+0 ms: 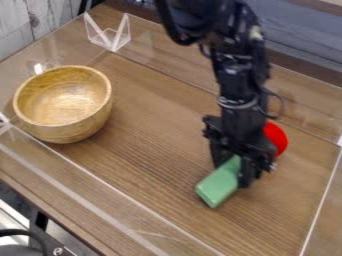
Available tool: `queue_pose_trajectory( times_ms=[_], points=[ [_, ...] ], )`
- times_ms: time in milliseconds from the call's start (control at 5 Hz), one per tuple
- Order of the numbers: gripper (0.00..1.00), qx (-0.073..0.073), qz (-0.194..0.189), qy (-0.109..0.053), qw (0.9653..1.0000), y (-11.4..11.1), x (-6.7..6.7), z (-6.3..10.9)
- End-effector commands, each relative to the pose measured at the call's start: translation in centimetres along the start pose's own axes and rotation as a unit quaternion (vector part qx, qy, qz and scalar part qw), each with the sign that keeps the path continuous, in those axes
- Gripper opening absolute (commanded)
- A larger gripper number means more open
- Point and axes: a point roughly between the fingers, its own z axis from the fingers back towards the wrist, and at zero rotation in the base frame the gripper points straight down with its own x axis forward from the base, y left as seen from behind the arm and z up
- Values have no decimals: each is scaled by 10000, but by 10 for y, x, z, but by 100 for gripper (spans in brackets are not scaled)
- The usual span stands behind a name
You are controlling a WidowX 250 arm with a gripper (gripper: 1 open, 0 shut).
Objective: Remove the green block from the brown bowl and put it on the table
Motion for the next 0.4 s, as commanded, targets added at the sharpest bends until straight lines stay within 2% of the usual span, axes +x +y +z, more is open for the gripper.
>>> queue_pose_trajectory(
  times_ms=[0,200],
  points=[
    [0,111,58,-277,9995,24,1,19],
    [0,156,75,-284,9994,33,-1,19]
  ],
)
